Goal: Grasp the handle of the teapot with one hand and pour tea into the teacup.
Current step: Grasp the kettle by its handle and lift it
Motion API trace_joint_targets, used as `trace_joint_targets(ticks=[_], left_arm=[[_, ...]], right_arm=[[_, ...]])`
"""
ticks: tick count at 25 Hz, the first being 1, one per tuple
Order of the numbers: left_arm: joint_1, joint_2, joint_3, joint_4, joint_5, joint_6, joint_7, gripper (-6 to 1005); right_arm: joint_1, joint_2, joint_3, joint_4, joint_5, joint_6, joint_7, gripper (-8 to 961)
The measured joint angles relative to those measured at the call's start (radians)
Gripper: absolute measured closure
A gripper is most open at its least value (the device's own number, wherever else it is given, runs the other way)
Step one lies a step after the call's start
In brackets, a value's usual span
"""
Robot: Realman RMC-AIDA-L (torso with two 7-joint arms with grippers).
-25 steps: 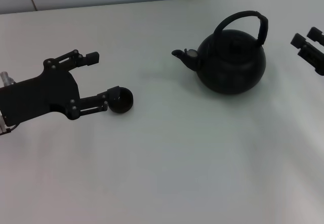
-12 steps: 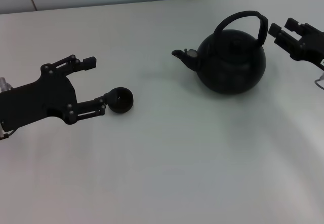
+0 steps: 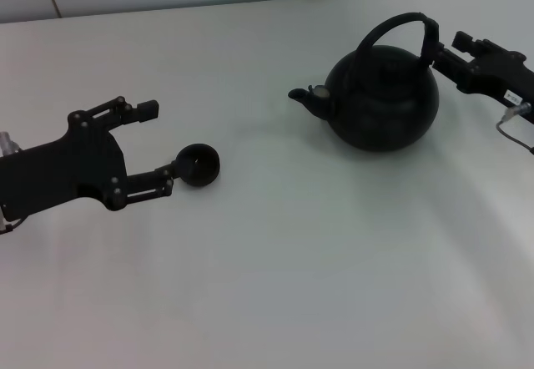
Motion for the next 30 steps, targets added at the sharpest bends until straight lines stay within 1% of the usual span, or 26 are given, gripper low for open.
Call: trace_joint_targets(ticks=[7,14,25,30], left_arm=[[-0.007,0.001,-0.001,0.001,0.037,0.001,-0.002,168],[-0.009,0.001,-0.002,0.000,0.038,-0.005,-0.001,168],[-0.009,0.001,-0.004,-0.006,0.038,-0.009,0.007,168],[-0.011,0.001,-0.013,-0.011,0.039,-0.010,0.007,168]], right_arm=[[0.028,0.000,-0.001,0.015,0.000,0.046,-0.001,409],[0.054,-0.001,-0.002,0.035,0.000,0.068,-0.009,409],[0.057,-0.001,-0.017,0.038,-0.006,0.070,-0.011,575],[0.054,-0.001,-0.018,0.038,-0.006,0.070,-0.013,738]])
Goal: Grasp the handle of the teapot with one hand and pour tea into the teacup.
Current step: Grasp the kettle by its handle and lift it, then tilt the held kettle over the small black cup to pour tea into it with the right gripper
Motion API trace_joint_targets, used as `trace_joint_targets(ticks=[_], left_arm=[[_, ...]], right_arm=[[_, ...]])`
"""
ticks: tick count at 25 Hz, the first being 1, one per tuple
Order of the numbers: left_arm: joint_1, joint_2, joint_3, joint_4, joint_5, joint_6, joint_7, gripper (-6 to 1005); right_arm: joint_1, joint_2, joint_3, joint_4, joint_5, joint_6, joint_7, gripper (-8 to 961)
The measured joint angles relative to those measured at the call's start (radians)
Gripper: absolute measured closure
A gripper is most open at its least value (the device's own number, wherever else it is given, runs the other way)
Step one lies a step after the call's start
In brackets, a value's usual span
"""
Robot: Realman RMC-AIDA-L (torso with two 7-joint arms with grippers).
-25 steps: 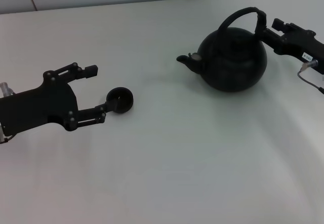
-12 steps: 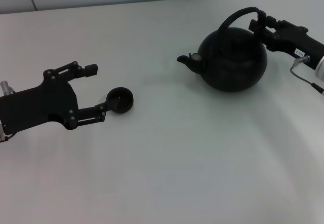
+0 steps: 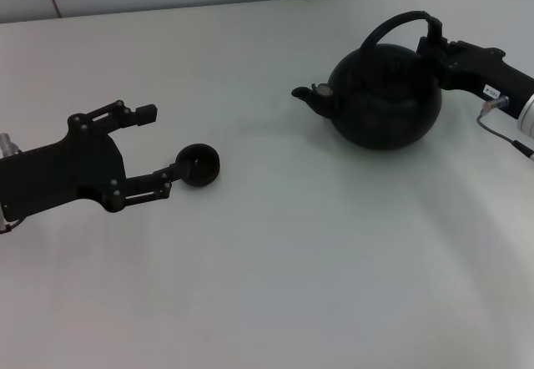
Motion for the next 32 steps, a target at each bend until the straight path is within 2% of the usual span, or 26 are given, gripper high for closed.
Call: trace_joint_targets(ticks=[1,9,22,28,32], left_arm=[[-0.001,0.000,0.000,-0.001,0.000,0.000,0.000,168],[-0.001,0.000,0.000,-0.001,0.001,0.000,0.000,168],[0.008,0.000,0.000,0.000,0.002,0.000,0.000,167],[0.014,0.000,0.000,0.002,0.001,0.006,0.000,167],[0.018,0.000,0.000,0.006,0.001,0.006,0.000,167]], right_arm=[[-0.001,0.001,0.000,0.000,0.000,0.000,0.000,771],[-0.006,0.001,0.000,0.000,0.000,-0.014,0.000,806],[-0.010,0.003,0.015,-0.008,0.013,-0.124,-0.028,806],[0.016,0.002,0.000,-0.019,0.015,-0.140,-0.028,806],[0.057,0.001,-0.054,-0.033,0.014,-0.136,-0.028,806]])
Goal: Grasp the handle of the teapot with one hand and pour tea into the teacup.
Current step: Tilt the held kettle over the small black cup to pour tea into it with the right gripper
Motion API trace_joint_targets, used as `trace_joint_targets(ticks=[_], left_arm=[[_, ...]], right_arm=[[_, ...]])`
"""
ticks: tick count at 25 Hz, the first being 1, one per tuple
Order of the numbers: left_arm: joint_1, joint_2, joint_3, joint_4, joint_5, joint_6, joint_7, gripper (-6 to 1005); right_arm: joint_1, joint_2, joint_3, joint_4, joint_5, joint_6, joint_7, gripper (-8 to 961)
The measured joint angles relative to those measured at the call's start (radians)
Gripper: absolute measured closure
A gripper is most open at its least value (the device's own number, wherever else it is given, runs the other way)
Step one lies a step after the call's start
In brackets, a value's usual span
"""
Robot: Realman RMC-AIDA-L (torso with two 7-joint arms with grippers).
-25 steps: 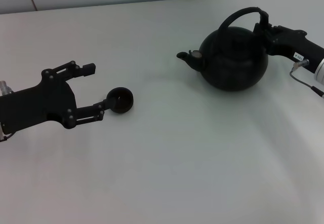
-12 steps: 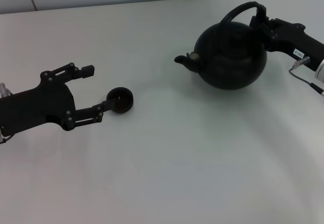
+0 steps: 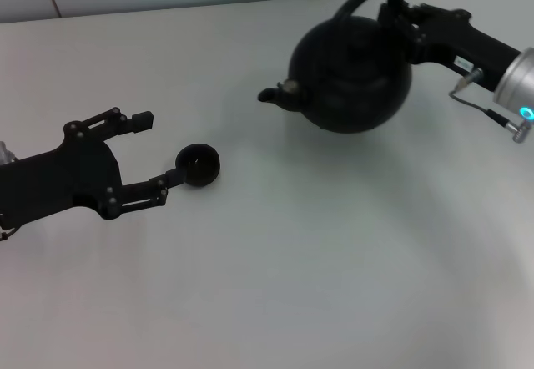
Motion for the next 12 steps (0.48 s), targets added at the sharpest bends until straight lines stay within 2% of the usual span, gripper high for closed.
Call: trace_joint_targets(ticks=[6,12], left_arm=[[0.008,0.000,0.000,0.001,0.000,0.004,0.000,167],[0.024,-0.001,0.000,0.006,0.000,0.024,0.000,168]], right_arm=[[0.039,0.000,-0.027,-0.018,-0.007,0.022,0.000,806],[0.063,0.001,-0.161,-0.085,-0.009,0.102,0.011,807]])
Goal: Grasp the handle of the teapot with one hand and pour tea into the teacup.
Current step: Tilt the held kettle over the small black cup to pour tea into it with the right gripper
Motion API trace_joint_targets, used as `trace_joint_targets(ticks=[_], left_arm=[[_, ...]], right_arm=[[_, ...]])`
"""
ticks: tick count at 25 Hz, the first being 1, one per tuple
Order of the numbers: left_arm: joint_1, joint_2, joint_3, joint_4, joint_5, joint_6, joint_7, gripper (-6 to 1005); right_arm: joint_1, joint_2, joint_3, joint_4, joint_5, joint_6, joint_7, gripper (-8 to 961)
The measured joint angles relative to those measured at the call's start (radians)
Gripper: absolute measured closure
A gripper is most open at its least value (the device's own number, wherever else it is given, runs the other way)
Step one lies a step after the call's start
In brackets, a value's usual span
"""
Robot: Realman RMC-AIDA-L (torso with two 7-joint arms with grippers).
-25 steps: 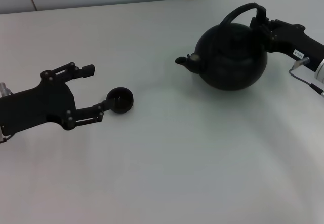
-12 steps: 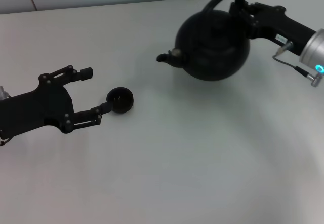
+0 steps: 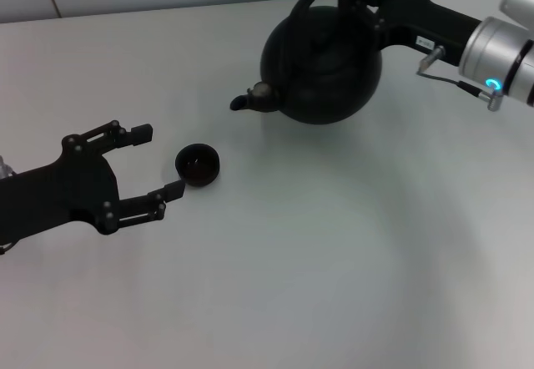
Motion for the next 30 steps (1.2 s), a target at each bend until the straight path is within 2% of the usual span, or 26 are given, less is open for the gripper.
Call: trace_joint_targets(ticks=[15,30], left_arm=[[0.031,-0.002,0.000,0.000,0.000,0.027,0.000,168],[0.035,-0.002,0.000,-0.002,0.000,0.029,0.000,169]], right_arm=[[0.017,-0.001,-0.189,-0.107,0.000,0.080,0.004,807],[0.017,0.000,-0.220,-0.181,-0.072,0.088,0.004,806]])
